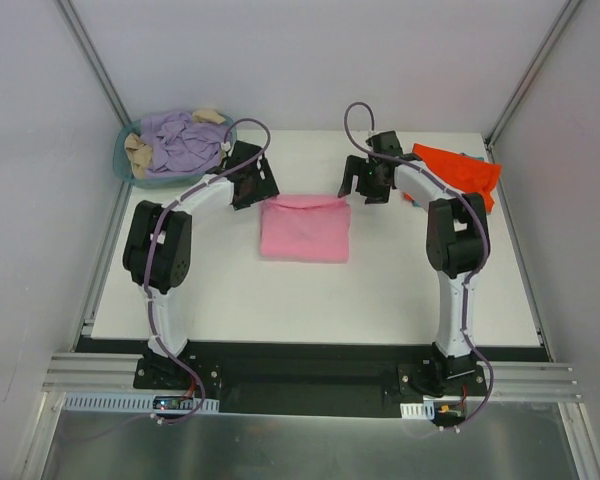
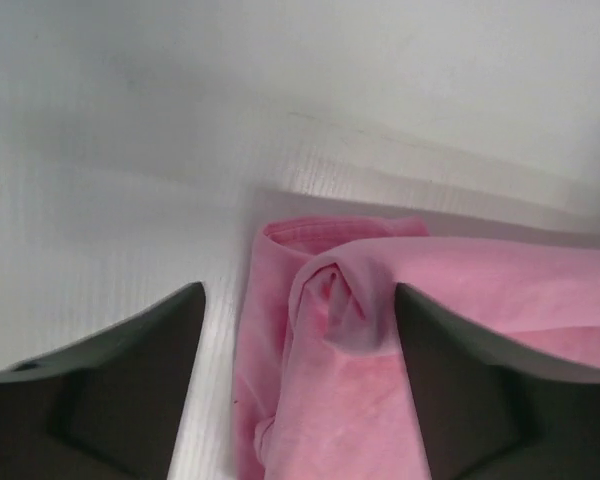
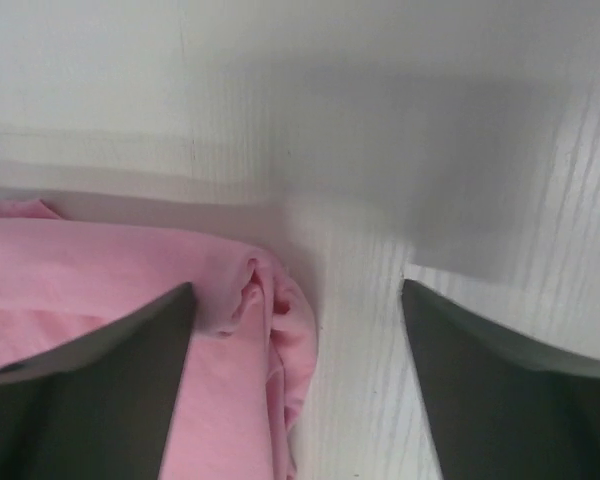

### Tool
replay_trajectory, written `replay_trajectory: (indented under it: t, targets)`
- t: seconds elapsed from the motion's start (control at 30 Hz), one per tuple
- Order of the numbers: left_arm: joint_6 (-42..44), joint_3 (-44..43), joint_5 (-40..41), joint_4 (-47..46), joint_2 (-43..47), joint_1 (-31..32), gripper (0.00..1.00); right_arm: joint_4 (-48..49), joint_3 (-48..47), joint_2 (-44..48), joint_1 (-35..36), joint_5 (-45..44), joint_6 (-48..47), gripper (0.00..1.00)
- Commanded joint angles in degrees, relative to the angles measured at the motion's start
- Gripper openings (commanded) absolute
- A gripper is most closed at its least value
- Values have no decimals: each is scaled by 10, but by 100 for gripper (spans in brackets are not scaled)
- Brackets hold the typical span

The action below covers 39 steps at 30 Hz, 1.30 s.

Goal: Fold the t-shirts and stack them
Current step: Fold the long partially folded tshirt into a neat square

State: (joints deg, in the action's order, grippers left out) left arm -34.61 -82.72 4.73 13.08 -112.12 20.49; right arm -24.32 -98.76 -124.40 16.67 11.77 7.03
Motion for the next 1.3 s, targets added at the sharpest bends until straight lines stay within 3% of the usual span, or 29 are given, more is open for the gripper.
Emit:
replay_trajectory:
  t: [0.0, 0.03, 0.17, 0.37, 0.57, 0.8, 0.9, 1.07, 1.27]
  targets:
    - [10, -32, -31, 12, 18, -6, 93, -13, -35, 32, -2, 19, -17, 97]
    - [11, -29, -46, 13, 29, -6, 99, -13, -17, 44, -1, 20, -18, 97]
    - [-1, -8, -108, 12, 68, -5, 99, 8, 63, 144, 10, 26, -18, 97]
    - [-21, 51, -168, -1, 120, 2, 99, 73, 164, 210, 49, 100, 17, 97]
    - [-29, 48, -205, -37, 93, 2, 99, 104, 136, 158, 60, 139, 47, 97]
    - [-3, -124, -211, -4, -56, -10, 99, 95, -1, 35, 55, 123, 24, 97]
    - [2, -149, -208, 33, -115, -15, 99, 83, -35, -2, 53, 133, 14, 97]
    - [-5, -140, -216, 44, -141, -15, 99, 88, 4, -14, 55, 127, 9, 97]
    - [-21, -48, -217, 44, -87, -7, 99, 109, 108, 36, 61, 134, 18, 97]
